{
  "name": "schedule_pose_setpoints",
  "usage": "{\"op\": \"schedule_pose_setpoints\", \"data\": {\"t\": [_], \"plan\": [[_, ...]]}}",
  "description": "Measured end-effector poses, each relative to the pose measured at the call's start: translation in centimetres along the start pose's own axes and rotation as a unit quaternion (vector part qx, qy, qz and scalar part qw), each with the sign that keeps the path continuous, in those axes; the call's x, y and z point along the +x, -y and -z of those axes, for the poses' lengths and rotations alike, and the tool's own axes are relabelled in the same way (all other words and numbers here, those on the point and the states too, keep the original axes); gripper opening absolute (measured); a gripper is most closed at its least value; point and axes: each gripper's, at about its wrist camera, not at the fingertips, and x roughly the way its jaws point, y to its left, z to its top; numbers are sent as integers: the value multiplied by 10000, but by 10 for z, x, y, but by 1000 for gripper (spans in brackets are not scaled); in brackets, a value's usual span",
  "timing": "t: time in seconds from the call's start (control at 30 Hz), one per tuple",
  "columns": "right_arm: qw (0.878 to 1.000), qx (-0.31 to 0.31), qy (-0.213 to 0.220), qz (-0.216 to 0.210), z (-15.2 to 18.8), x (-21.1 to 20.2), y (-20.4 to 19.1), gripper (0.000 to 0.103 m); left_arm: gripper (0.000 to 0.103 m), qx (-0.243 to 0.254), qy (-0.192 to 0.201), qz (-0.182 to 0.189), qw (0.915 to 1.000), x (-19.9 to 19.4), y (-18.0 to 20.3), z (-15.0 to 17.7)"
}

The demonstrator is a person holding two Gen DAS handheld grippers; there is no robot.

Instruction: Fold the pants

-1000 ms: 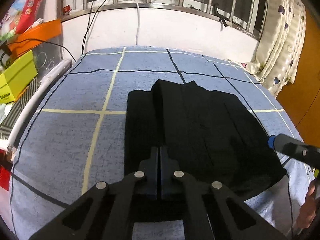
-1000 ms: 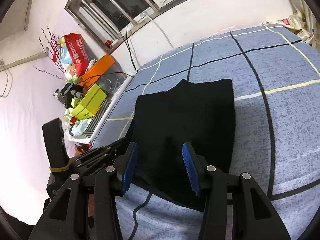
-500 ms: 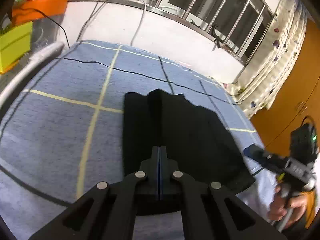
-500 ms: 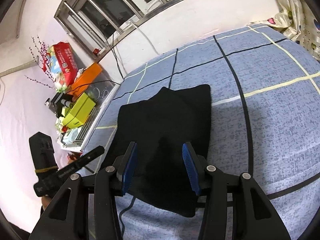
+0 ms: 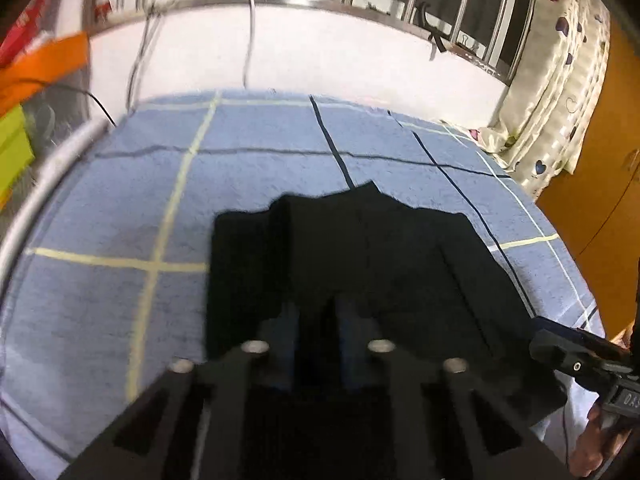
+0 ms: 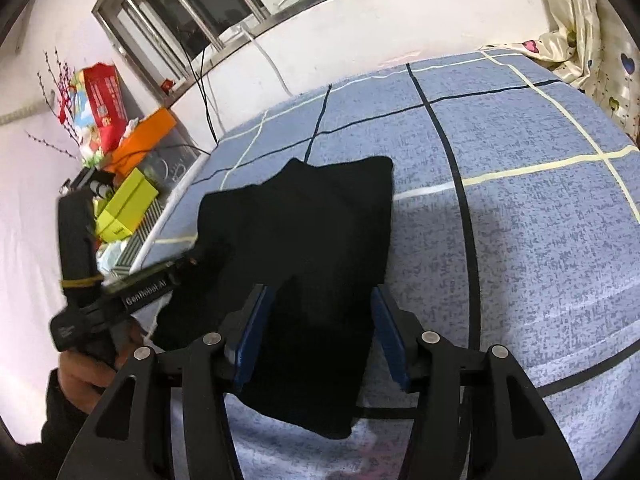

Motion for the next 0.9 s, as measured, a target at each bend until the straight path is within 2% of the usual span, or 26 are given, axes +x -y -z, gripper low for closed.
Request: {"op": "schedule_pose_setpoints", "data": {"t": [0.07, 0.17, 0.3, 0.5, 0.63, 0.73, 0.87, 0.9], "plan": [[10000, -49, 43, 2, 0, -3, -1, 53, 14, 0, 117, -7, 9999, -10, -4, 2], [9996, -224, 112, 140, 0, -5, -5, 61, 14, -39, 64, -35, 10000, -5, -12, 6], [9966, -556, -282, 536, 7, 17, -8, 62, 19, -130, 78, 1, 9999, -2, -14, 7], [9932, -852, -85, 785, 8, 3, -21, 62, 20, -190, 116, 17, 9998, -24, -14, 14], [9898, -1161, 132, 811, 15, -11, -39, 62, 20, -53, 362, 29, 9993, -52, -5, 29], [9865, -1443, 56, 773, 28, -8, -51, 62, 20, 155, 449, 113, 9988, -63, 8, 43], [9814, -1627, -127, 1007, 36, 8, -53, 62, 20, 355, 248, -48, 9991, -47, 17, 57], [9807, -1655, -134, 1034, 37, 8, -53, 62, 20, 362, 331, -53, 9988, -47, 17, 58]]}}
